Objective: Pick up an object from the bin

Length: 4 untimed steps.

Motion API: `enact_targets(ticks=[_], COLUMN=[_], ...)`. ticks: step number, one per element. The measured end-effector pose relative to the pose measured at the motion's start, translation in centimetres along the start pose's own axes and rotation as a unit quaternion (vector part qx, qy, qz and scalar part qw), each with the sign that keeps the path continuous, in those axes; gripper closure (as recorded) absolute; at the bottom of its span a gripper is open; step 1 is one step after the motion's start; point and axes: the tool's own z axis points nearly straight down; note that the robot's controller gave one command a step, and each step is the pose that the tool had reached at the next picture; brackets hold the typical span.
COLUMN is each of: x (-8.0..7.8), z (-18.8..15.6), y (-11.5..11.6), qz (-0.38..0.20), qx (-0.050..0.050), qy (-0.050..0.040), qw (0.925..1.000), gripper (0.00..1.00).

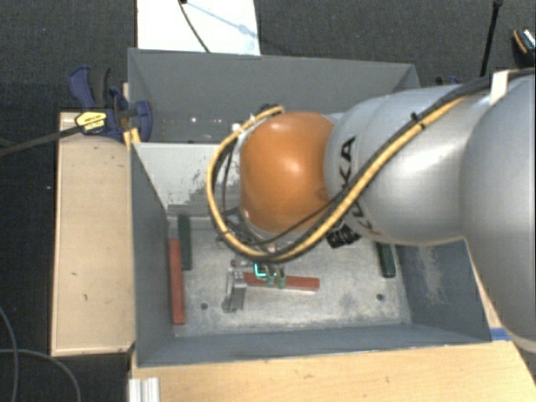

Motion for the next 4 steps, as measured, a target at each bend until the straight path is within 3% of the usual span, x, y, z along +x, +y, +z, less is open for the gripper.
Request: enact_targets(ticks=[1,2,3,4], x=[-1.9,-3.6,-3.6,-8.2], z=[6.8,10.7,10.5,-4.0], y=[-7.4,-9.9,-9.7,-10.9], qz=[-0.002,0.01,0.012,-0.01], qx=[0.002,0.0,-0.001,-0.001], qy=[-0.0006,-0.0017,-0.0026,-0.0091], qw=[1.0,1.0,0.9999,0.9999], gripper=[0.0,0.0,1.0,1.0])
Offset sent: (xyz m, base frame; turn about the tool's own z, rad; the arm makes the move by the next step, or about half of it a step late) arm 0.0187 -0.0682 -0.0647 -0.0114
